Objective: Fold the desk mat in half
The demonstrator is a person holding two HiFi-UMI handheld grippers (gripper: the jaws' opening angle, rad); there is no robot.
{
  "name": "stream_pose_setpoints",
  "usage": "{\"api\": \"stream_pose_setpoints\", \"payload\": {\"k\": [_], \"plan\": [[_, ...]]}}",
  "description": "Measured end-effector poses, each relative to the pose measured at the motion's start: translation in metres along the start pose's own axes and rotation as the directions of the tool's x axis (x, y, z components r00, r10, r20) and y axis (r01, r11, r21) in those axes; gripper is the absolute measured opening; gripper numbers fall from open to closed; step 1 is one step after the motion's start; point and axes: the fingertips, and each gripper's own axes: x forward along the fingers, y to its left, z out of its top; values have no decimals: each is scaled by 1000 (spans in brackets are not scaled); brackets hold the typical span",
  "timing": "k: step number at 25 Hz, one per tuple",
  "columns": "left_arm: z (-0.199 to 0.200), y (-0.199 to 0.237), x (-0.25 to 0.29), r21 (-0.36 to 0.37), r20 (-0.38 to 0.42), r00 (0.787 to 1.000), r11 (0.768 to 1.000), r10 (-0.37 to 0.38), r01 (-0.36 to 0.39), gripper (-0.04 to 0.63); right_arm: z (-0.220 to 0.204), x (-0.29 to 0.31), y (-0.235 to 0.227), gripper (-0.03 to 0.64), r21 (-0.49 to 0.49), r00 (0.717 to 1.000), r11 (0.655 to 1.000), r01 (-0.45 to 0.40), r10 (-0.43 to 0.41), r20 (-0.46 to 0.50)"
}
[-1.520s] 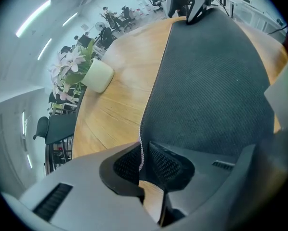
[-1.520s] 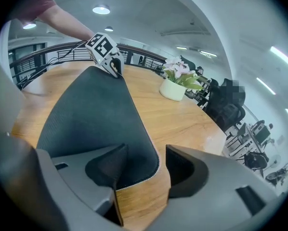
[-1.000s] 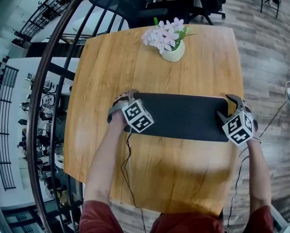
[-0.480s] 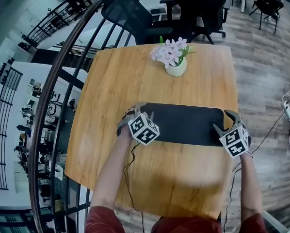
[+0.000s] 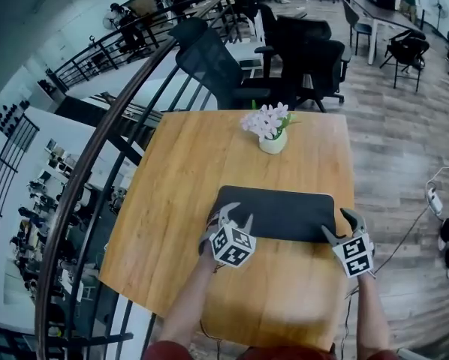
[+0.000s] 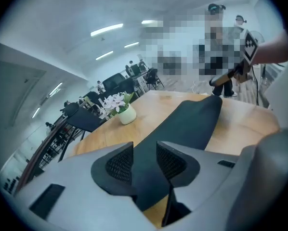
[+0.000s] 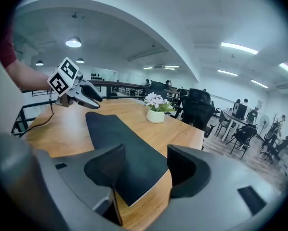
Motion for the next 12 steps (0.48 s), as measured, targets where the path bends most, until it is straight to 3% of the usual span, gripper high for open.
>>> {"api": "stream_pose_setpoints", "payload": {"k": [7, 12], "plan": [[17, -29, -86, -156, 121, 990, 986, 70, -51, 164, 34, -77, 23, 281, 63, 991, 998, 31, -39, 126], [30, -38, -145, -268, 209, 965, 958, 158, -98, 164, 64, -130, 42, 270, 91, 972, 995, 39, -59, 229]]}}
